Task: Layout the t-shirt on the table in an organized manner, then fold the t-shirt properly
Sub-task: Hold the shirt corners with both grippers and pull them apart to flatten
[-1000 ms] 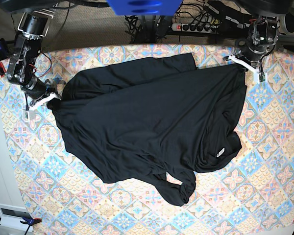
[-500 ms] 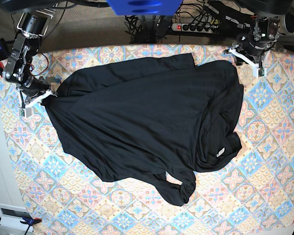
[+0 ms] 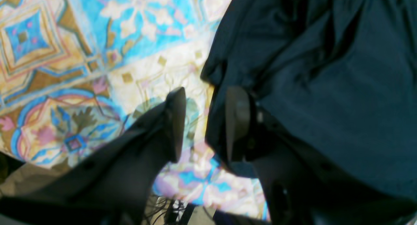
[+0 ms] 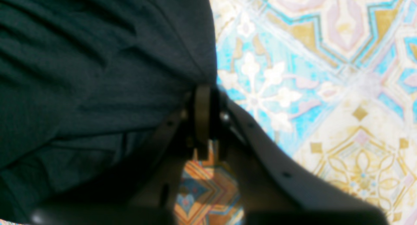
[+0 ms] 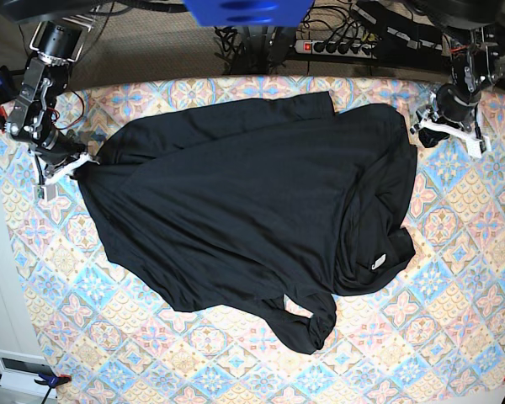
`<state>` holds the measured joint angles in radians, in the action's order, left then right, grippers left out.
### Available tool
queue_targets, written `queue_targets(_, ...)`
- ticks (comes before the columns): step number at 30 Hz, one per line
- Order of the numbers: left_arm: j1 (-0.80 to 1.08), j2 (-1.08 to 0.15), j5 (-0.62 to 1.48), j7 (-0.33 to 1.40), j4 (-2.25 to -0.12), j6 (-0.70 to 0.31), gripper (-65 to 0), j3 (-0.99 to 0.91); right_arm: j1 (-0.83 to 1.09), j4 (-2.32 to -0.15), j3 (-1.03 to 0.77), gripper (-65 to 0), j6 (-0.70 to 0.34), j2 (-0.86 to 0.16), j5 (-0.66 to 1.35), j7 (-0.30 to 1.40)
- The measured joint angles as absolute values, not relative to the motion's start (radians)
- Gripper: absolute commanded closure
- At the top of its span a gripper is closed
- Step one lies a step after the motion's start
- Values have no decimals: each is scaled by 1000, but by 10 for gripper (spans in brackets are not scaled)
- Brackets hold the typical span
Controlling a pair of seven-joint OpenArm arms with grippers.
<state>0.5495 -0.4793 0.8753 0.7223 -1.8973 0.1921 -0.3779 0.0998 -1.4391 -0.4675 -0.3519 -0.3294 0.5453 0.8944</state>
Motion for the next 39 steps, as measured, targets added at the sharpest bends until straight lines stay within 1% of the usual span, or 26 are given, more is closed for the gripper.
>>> queue_targets(3, 511, -451, 883, 717, -1895, 195, -211, -381, 105, -1439, -469, -115, -352, -302, 537, 902)
queue_targets(7, 490, -423, 894, 728, -1895, 191, -211, -379, 100, -1439, -467, -131, -355, -287, 543, 896)
queue_targets(11, 479, -422, 890, 725, -1891, 196, -211, -380, 102, -1439, -467, -127, -355, -287, 538, 895)
queue_targets(15, 401, -381, 893, 723, -1890, 194, -211, -381, 102, -1439, -467, -127, -355, -285, 540, 895)
queue_targets(19, 355, -382, 876, 728, -1890, 211, -211, -381, 102, -1439, -467, -127, -355, -285, 538, 895)
queue_targets(24, 284, -382, 887, 723, -1887, 200, -211, -381, 102, -1439, -467, -129, -355, -285, 538, 895)
queue_targets(28, 266, -385, 886, 727, -1884, 200, -211, -379, 102, -1439, -467, -130, -355, -285, 538, 895)
queue_targets(32, 215, -385, 883, 727, -1813, 203, -211, -381, 104, -1451, -468, -131, -353, -285, 536, 899)
queue_targets(36, 174, -385, 883, 724, -1789, 202, -212, -380, 101, -1522, -466, -131, -352, -285, 542, 898)
queue_targets(37, 161, -385, 882, 726, -1778, 203, -215, -378, 99, -1534, -466, -133, -353, -286, 542, 899)
queue_targets(39, 123, -381, 887, 730, -1742, 202, -240, -375, 99, -1544, -466, -147, -352, -286, 541, 896)
